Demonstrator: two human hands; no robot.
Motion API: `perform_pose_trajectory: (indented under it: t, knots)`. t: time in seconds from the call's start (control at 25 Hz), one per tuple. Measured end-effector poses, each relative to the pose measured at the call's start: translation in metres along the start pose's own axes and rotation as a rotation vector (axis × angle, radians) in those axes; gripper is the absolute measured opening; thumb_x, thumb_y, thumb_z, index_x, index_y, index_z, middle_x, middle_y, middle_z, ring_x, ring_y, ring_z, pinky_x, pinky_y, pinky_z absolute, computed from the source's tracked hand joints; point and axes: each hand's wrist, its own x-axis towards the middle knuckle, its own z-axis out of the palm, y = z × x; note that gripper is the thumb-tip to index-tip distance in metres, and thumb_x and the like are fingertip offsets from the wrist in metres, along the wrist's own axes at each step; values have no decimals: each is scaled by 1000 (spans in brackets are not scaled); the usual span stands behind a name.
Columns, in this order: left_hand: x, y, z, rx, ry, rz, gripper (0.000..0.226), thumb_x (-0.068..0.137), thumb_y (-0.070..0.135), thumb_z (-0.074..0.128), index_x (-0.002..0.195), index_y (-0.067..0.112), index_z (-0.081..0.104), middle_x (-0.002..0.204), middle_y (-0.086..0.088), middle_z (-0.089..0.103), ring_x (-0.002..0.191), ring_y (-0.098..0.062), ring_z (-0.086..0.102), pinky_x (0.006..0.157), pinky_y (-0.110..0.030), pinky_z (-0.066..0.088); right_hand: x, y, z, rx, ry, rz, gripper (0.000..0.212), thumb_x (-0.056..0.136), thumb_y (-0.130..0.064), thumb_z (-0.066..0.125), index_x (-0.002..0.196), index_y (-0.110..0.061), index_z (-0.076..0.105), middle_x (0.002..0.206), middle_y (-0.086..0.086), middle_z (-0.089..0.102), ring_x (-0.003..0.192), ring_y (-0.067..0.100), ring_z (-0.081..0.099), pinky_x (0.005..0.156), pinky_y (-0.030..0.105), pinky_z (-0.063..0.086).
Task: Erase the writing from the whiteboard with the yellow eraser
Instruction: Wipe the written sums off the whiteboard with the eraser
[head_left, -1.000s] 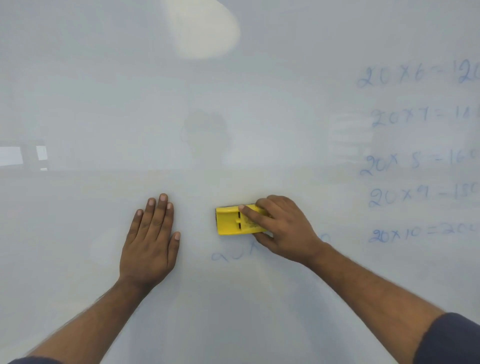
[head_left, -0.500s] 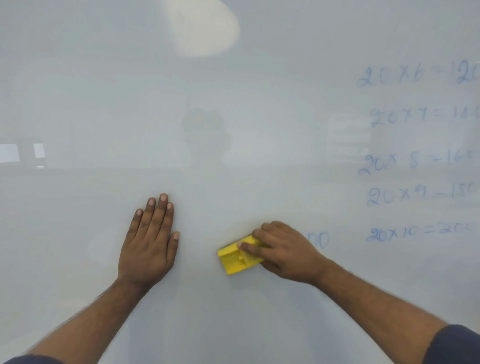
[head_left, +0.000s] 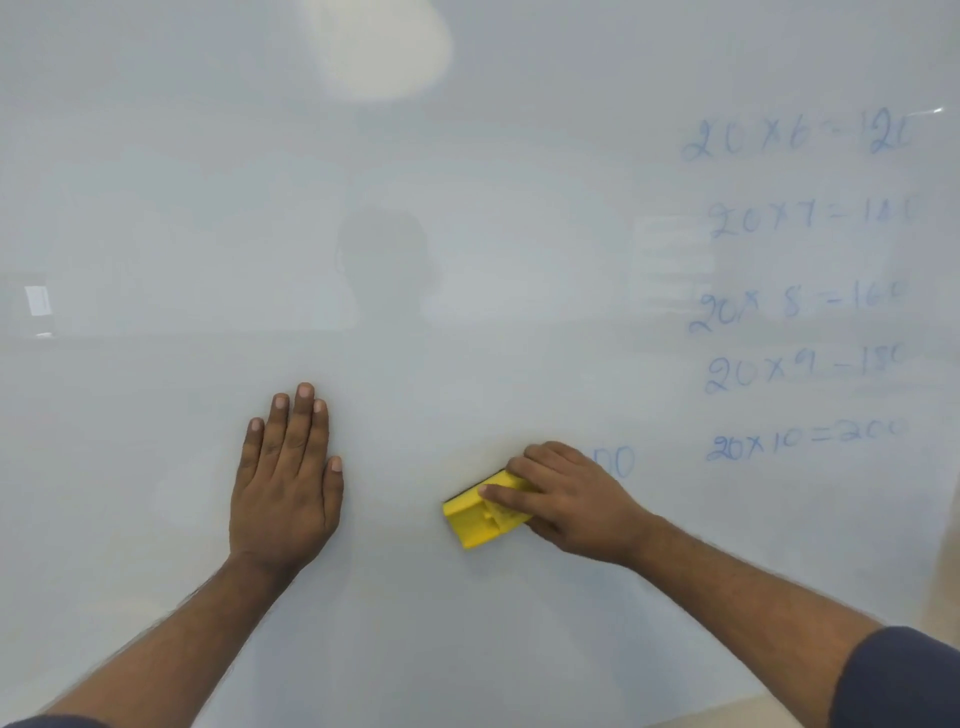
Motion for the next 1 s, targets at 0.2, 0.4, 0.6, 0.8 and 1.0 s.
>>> perform_pose_trajectory:
  t: [0.2, 0.4, 0.6, 0.8, 1.0]
  knots:
    - [13, 35, 3, -53, 3, -64, 66, 100, 27, 31, 160, 3, 17, 169, -12, 12, 158, -27, 7, 129, -45, 6, -5, 42, -30, -45, 63, 187, 51, 79, -22, 72, 129, -20, 61, 112, 10, 62, 101, 32, 57, 89, 38, 45]
    - [34, 55, 5, -39, 6, -42, 66, 99, 26, 33, 159, 2, 20, 168, -12, 13, 158, -27, 8, 129, -44, 6, 2, 26, -10, 12, 124, 239, 56, 77, -18, 69, 132, -21, 57, 114, 10, 60, 101, 31, 53, 92, 40, 43]
    - [41, 62, 4, -21, -4, -30, 67, 96, 22, 32, 159, 2, 20, 169, -13, 16, 158, -25, 7, 129, -44, 6, -55, 43, -15, -49, -56, -1, 48, 84, -20, 63, 132, -26, 56, 117, 6, 61, 104, 28, 53, 98, 39, 41]
    - [53, 81, 4, -21, -2, -44, 69, 94, 20, 34, 159, 1, 19, 168, -14, 15, 157, -28, 12, 129, -44, 7, -57, 81, -35, -52, 49, 191, 55, 78, -22, 71, 131, -24, 58, 113, 8, 61, 104, 29, 53, 94, 37, 39]
    - [62, 118, 11, -41, 12, -92, 71, 92, 19, 38, 158, 0, 21, 168, -16, 15, 158, -26, 8, 129, -44, 8, -53, 73, -27, 24, 69, 211, 55, 79, -18, 66, 132, -24, 56, 115, 8, 59, 104, 29, 51, 95, 38, 40]
